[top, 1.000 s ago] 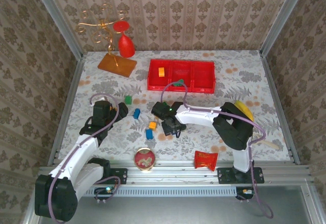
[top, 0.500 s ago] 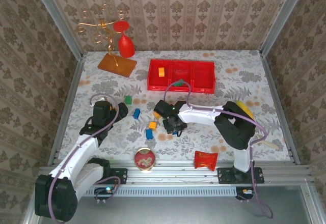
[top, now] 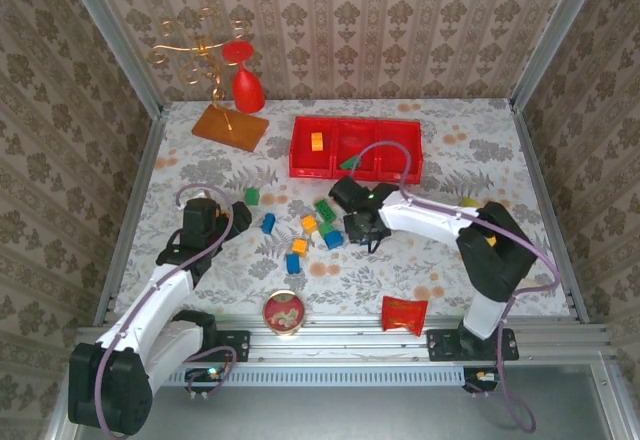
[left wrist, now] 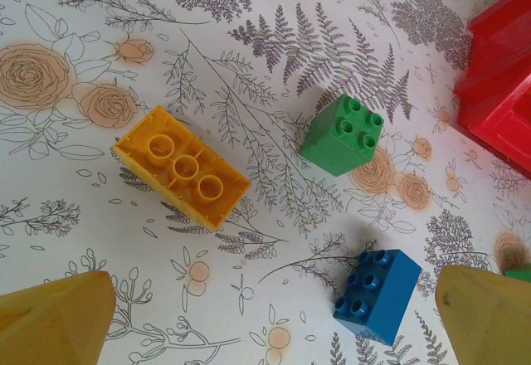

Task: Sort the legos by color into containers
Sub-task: Pick up the lego from the center of the table, then place the lego in the container.

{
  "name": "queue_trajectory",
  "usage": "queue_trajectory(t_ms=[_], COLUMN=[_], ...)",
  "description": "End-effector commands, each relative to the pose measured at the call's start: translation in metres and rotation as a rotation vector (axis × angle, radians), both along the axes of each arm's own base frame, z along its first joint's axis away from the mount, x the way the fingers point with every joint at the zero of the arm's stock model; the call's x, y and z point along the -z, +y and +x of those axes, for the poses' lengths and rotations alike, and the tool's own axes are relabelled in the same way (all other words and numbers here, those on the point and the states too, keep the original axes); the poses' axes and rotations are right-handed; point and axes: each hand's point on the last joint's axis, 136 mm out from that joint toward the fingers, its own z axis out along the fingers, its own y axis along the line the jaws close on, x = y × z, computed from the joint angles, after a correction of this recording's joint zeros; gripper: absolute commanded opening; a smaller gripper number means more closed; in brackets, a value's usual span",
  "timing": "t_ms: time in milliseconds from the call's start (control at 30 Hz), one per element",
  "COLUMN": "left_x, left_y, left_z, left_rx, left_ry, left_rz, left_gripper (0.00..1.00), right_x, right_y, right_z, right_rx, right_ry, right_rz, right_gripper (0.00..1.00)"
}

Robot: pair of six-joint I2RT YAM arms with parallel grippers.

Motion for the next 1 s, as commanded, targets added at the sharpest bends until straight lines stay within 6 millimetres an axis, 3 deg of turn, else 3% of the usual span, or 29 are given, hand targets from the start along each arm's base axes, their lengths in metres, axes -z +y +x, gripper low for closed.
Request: queue_trajectory(t_ms=[0, 200, 433, 667, 967], left_x=[-0.003, -0.009, -0.012, -0.015, -0.017], left_y=[-0.002, -0.008, -0.016, -0.015, -0.009], left_z=[0.002, 0.003, 0.002, -0.001, -0.003], left_rx=[0.006, 0.034, 0.085, 0.093, 0.074], left_ry=[-0.011, -0.018, -0.013, -0.004, 0.012], left_rz=[-0.017, -0.036, -0.045, -0.031, -0.014], left_gripper=[1.0, 1.0, 1.0, 1.0, 1.0], right_x=[-0.025, -0.061, -0.078, -0.074, -0.054], right_y=[-0.03, -0.059, -0.085, -0.099, -0.099], right_z=[0.015, 0.055, 0.107, 0.153, 0.191], right_rx=[0.045, 0.127, 0.191, 0.228, 0.218], right_ry=[-0.075, -0.198, -0.281, -0.297, -0.279], right_rz=[-0.042, 0.019, 0.007, 0.001, 0.002], right_gripper=[0.19, 0.21, 0.21, 0.21, 0.21])
